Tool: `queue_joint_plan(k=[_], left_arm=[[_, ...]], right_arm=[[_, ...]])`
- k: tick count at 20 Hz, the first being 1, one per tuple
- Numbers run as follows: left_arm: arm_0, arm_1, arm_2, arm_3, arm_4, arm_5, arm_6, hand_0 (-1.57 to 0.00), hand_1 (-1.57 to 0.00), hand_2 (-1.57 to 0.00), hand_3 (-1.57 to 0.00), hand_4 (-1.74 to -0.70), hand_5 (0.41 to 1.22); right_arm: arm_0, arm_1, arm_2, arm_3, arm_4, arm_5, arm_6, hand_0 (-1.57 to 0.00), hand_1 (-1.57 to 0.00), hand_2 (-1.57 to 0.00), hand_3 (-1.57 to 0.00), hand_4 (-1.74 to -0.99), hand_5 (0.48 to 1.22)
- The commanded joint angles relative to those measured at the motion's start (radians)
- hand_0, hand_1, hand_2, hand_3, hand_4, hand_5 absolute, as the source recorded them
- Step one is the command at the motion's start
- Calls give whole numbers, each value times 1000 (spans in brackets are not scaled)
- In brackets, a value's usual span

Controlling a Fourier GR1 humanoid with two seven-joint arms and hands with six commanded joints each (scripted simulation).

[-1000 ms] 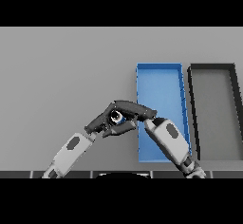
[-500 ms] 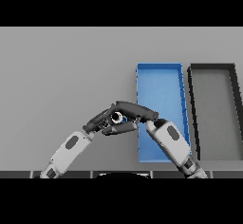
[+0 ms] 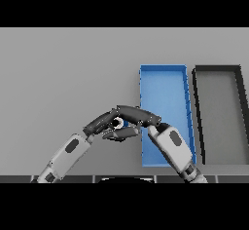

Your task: Pick up the blue pipe and place it into the blue bin.

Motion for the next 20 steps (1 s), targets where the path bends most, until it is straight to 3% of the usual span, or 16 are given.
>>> queue_joint_plan(k=[1, 5, 7, 10, 12, 15, 17, 19, 20], left_arm=[[-4, -7, 1, 10, 3, 1, 4, -79, -74, -66, -72, -889, 664], [4, -9, 13, 1, 37, -8, 45, -32, -30, -27, -29, -889, 587], [12, -12, 12, -7, 39, -2, 51, -20, -19, -17, -18, -897, 569], [13, -24, 9, 3, 41, 3, 84, -10, -9, -8, -9, -901, 548], [22, -20, 8, 4, 41, 1, 92, -6, -5, -5, -5, -911, 534], [10, -25, 5, -2, 46, -4, 127, -3, -2, -2, -2, -915, 507], [18, -25, 0, -3, 49, -10, 117, -1, -1, -1, -1, -920, 503], [24, -23, -3, -4, 43, -7, 127, 0, 0, 0, 0, -917, 503], [31, -14, 2, -16, 48, -8, 121, 0, 0, 0, 0, -915, 503]], right_arm=[[6, 1, -1, -3, 11, 0, -5, -1569, -1569, -1569, -1568, -1495, 1218], [2, 10, -29, 10, -4, 19, -3, -1570, -1570, -1570, -1570, -1490, 1220], [-8, 30, -42, 5, -27, 12, 32, -1570, -1570, -1570, -1570, -1488, 1220], [-17, 45, -70, -23, -128, -17, 127, -1571, -1571, -1571, -1571, -1491, 1221], [-45, 38, -92, -60, -226, -53, 203, -1571, -1571, -1571, -1571, -1581, 1221], [-138, 15, -162, -53, -368, -141, 300, -1571, -1571, -1571, -1571, -1659, 1221], [-234, -69, -186, -52, -492, -269, 301, -1571, -1571, -1571, -1571, -1689, 1171], [-341, -110, -248, -47, -589, -328, 296, -1571, -1571, -1571, -1571, -1707, 1141], [-393, -139, -279, -23, -588, -330, 271, -1571, -1571, -1571, -1571, -1714, 1134]])
